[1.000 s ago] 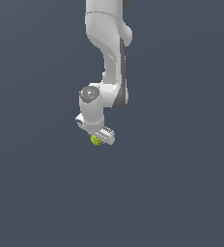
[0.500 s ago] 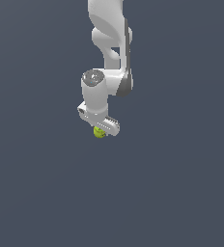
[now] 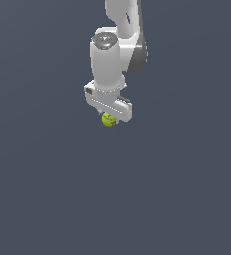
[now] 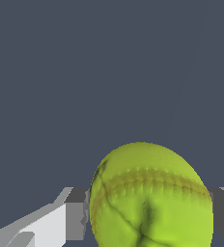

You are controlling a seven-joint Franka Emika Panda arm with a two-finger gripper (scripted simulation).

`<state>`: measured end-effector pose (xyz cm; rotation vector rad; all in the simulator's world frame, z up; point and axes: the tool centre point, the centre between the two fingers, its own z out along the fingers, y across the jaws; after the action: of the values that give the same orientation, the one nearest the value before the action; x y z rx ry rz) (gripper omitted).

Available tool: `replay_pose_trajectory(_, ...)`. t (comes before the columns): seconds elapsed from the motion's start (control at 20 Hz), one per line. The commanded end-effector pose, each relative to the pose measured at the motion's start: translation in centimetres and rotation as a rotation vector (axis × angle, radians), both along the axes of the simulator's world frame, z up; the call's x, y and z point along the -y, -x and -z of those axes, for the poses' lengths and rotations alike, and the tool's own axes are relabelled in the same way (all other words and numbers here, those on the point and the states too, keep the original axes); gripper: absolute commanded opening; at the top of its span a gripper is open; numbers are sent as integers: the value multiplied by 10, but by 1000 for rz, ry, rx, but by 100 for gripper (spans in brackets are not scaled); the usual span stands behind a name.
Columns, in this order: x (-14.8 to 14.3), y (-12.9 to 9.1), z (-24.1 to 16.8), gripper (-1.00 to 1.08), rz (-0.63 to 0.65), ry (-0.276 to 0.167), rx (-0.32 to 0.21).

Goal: Pick up the object and move it to a goal position.

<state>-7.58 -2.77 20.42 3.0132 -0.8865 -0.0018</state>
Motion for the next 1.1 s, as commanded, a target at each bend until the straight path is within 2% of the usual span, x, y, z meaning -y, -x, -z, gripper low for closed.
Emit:
replay_pose_trajectory(0.0, -9, 6, -29, -100, 0, 1, 2)
replay_pose_trajectory(0.55, -45, 26, -141, -100, 1, 2, 2)
replay_pose_trajectory(1.05, -63, 34, -198, -100, 0, 1, 1)
